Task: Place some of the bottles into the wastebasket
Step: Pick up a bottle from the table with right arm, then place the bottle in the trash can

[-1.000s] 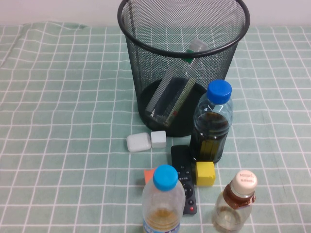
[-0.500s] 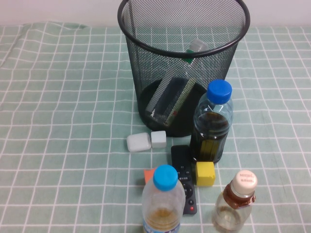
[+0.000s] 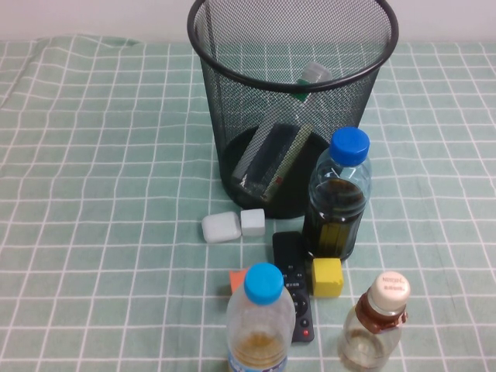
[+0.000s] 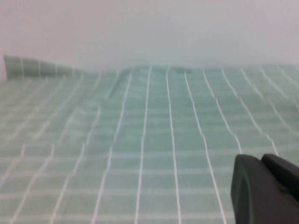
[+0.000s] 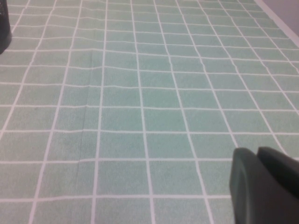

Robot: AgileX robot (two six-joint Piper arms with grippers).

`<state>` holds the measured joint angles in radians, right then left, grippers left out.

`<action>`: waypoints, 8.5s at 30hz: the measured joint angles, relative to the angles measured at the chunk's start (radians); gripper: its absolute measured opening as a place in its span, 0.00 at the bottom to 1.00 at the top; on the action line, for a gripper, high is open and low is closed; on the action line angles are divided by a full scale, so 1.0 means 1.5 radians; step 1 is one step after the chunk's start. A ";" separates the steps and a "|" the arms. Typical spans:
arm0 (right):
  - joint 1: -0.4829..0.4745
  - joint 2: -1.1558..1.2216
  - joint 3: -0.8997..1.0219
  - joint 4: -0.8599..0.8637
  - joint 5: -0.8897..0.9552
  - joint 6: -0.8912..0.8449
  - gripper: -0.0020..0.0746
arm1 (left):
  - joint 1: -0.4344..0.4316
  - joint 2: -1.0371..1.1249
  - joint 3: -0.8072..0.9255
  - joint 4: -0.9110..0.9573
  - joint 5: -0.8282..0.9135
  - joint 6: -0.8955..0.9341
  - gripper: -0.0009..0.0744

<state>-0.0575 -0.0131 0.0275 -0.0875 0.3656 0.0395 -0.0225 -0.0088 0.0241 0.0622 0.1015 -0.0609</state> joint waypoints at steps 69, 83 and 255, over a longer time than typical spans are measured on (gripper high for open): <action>0.000 0.175 -0.272 0.269 0.100 0.019 0.02 | -0.005 -0.002 0.003 -0.003 0.165 0.003 0.01; 0.105 0.468 -0.445 0.366 0.189 -0.286 0.02 | -0.005 -0.002 0.003 -0.001 0.165 0.004 0.01; 0.355 1.369 -1.591 0.069 0.273 -0.031 0.40 | -0.005 -0.002 0.003 0.004 0.166 0.004 0.01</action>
<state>0.4756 2.0397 -2.3589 0.0157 0.7750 -0.0066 -0.0300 -0.0119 0.0287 0.0682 0.3507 -0.0552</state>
